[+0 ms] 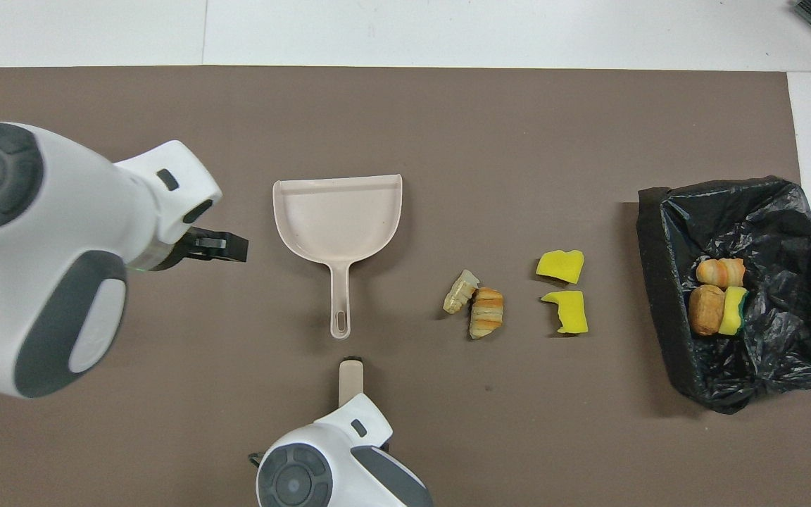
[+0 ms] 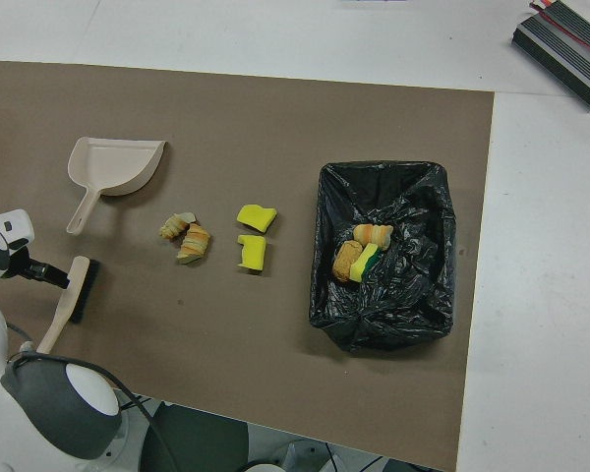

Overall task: Sweep and dump trash in bin
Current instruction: 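Grasp the dustpan handle with the left gripper while the right gripper grasps the brush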

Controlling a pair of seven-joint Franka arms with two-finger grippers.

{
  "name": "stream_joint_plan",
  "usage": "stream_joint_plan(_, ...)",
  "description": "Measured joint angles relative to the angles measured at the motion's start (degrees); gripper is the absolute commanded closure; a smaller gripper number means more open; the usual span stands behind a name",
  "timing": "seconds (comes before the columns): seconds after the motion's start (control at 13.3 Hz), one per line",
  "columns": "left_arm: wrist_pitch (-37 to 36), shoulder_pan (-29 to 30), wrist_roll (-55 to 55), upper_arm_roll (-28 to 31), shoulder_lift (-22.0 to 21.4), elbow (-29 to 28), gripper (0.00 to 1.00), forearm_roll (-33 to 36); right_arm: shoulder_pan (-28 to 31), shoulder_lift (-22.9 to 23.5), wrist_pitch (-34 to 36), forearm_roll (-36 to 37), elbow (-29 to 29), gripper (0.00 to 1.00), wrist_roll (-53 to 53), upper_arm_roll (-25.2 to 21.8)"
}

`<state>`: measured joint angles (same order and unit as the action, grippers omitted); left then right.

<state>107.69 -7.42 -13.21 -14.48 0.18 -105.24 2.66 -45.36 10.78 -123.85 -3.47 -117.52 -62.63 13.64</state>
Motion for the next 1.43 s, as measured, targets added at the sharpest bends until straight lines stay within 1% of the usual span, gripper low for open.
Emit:
stream_joint_plan(0.08, 1.80, -0.09, -2.65, -1.82, 1.02, -1.14, 0.00, 0.01, -1.19, -1.81, -0.15, -0.50, -2.44, 0.18, -0.76, 0.03)
stream_joint_plan(0.23, 4.66, -0.29, -6.33, -4.99, 2.70, -2.92, 0.00, 0.03, -2.85, -4.43, -0.17, -2.27, -5.54, 0.30, -1.03, 0.05)
stream_joint_plan(0.3, 6.97, -0.70, -8.14, -6.53, 3.63, -4.29, 0.00, 0.06, -3.36, -5.35, -0.18, -2.59, -6.65, 0.32, -1.05, 0.05)
stream_joint_plan(0.38, 9.59, -1.64, -10.07, -7.40, 4.85, -5.66, 0.00, 0.60, -3.53, -5.91, -0.25, -2.67, -7.41, 0.32, -1.05, 0.05)
stream_joint_plan(0.6, 15.54, -4.27, -18.03, -8.68, 10.46, -7.30, 0.00, 5.90, -3.54, -6.29, -2.84, -3.41, -8.92, 0.33, -1.05, 0.01)
stream_joint_plan(0.68, 16.85, -4.38, -19.72, -9.12, 11.89, -7.30, 0.00, 6.70, -3.54, -6.29, -3.47, -3.87, -9.22, 0.40, -1.05, 0.01)
stream_joint_plan(0.75, 17.85, -4.37, -20.73, -9.26, 12.89, -7.32, 0.00, 6.96, -3.54, -6.29, -3.58, -4.22, -9.36, 0.52, -1.05, 0.01)
stream_joint_plan(0.9, 19.91, -4.37, -22.33, -9.23, 13.89, -7.32, 0.00, 7.03, -3.54, -6.29, -3.69, -4.29, -9.40, 0.96, -1.05, 0.01)
stream_joint_plan(0.98, 20.60, -4.37, -22.76, -9.23, 14.05, -7.33, 0.00, 7.04, -3.54, -6.29, -3.85, -4.29, -9.41, 1.00, -1.05, 0.01)
stream_joint_plan(1.05, 20.79, -4.37, -22.96, -9.23, 14.05, -7.32, 0.08, 7.05, -3.54, -6.29, -4.02, -4.30, -9.41, 1.00, -1.05, 0.01)
stream_joint_plan(1.2, 20.80, -4.37, -23.11, -9.23, 14.05, -7.41, 0.10, 7.06, -3.55, -6.30, -4.44, -4.33, -9.38, 1.00, -0.99, -0.03)
stream_joint_plan(1.28, 20.80, -4.37, -23.13, -9.23, 14.06, -7.64, 0.15, 7.06, -3.54, -6.31, -4.44, -4.33, -9.31, 1.00, -0.99, -0.08)
stream_joint_plan(1.43, 20.81, -4.37, -23.15, -9.23, 14.10, -8.17, 0.38, 7.07, -3.33, -6.48, -3.63, -4.33, -9.26, 1.00, -0.99, -0.35)
